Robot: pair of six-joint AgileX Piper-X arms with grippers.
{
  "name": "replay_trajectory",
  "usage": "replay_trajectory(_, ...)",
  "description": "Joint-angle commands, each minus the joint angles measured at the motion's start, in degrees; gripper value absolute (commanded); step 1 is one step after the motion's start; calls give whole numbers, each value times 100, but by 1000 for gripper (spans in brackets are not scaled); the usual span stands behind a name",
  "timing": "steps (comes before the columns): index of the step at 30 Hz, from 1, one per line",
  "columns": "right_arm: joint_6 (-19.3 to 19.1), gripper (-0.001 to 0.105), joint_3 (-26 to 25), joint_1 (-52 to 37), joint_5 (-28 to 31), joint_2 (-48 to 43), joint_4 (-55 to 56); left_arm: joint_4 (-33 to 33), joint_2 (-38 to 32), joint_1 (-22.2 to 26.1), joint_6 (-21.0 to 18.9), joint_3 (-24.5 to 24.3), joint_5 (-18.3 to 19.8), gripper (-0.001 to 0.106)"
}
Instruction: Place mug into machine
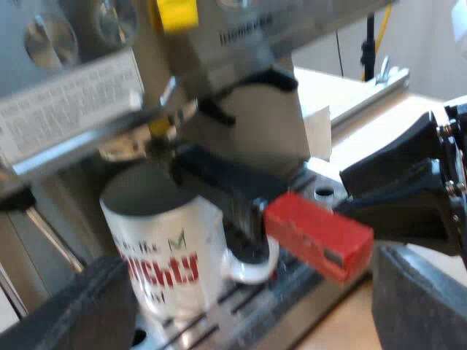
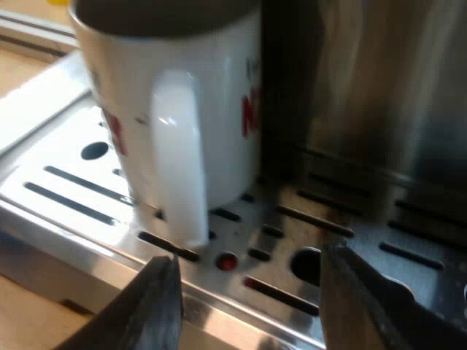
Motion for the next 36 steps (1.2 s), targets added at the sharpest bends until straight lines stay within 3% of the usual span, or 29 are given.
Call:
replay_trajectory(1,-10,45,11,112,5,-229,260,74,-221,-20,-61,-134,-6,69)
replay_trajectory(6,-10,45,11,454,405,-690,834,777,-493,-20,-61,-512,-6,69)
replay_trajectory(16,-3,45,11,1069,926,-1457,1353,928,-751,-20,-130,-1097,147,69)
replay_trajectory(23,-3,45,11,1413,1221,-1859,1354,1898,-820,-20,-201,-1566,188,69)
replay_trajectory(32,-3,45,-366,1649,1433,-1918,1439,2279,-826,-20,-234,-1647,256,69)
replay_trajectory(36,-14,45,-505,1792,1561,-1918,1439,2145,-826,-20,-224,-1647,256,69)
